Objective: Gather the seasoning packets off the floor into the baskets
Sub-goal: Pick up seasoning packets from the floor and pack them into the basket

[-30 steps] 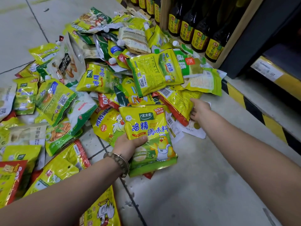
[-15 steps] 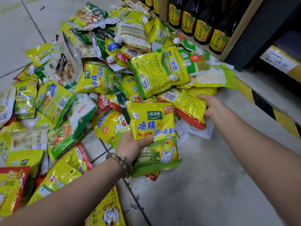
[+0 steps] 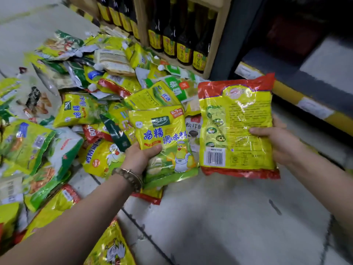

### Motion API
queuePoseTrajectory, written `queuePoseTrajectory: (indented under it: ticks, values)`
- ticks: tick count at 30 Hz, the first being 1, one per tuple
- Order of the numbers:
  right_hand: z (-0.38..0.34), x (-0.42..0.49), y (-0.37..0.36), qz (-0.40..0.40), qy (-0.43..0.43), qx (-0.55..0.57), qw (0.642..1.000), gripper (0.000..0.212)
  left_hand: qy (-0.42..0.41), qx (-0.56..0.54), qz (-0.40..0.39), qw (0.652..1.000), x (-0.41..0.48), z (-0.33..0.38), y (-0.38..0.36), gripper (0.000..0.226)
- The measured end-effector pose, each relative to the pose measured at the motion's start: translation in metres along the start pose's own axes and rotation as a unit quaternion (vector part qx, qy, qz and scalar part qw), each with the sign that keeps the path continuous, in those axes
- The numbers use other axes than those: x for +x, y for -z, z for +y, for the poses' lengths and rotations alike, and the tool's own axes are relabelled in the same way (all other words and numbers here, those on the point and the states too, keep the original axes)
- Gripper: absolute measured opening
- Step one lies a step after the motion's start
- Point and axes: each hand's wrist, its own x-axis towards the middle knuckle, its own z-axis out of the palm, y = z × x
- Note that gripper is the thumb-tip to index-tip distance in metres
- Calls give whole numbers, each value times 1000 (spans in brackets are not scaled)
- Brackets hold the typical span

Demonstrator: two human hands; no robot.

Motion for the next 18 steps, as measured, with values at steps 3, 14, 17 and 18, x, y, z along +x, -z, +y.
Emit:
queuePoseTrajectory:
  ticks: [3, 14, 17, 18]
  values:
    - [-27, -36, 18, 17, 26, 34, 999, 58, -36, 21, -41, 998, -18, 20, -19, 18]
    - [-112, -145, 79, 84, 81, 54, 992, 43, -141, 104, -115, 978, -109, 103, -80, 13]
    - [-135, -181, 101, 107, 107, 63, 986, 41, -174, 105, -129, 971, -138, 126, -107, 8]
    - [-141, -193, 111, 120, 117, 64, 984, 40, -172, 90, -139, 971, -150, 132, -118, 9]
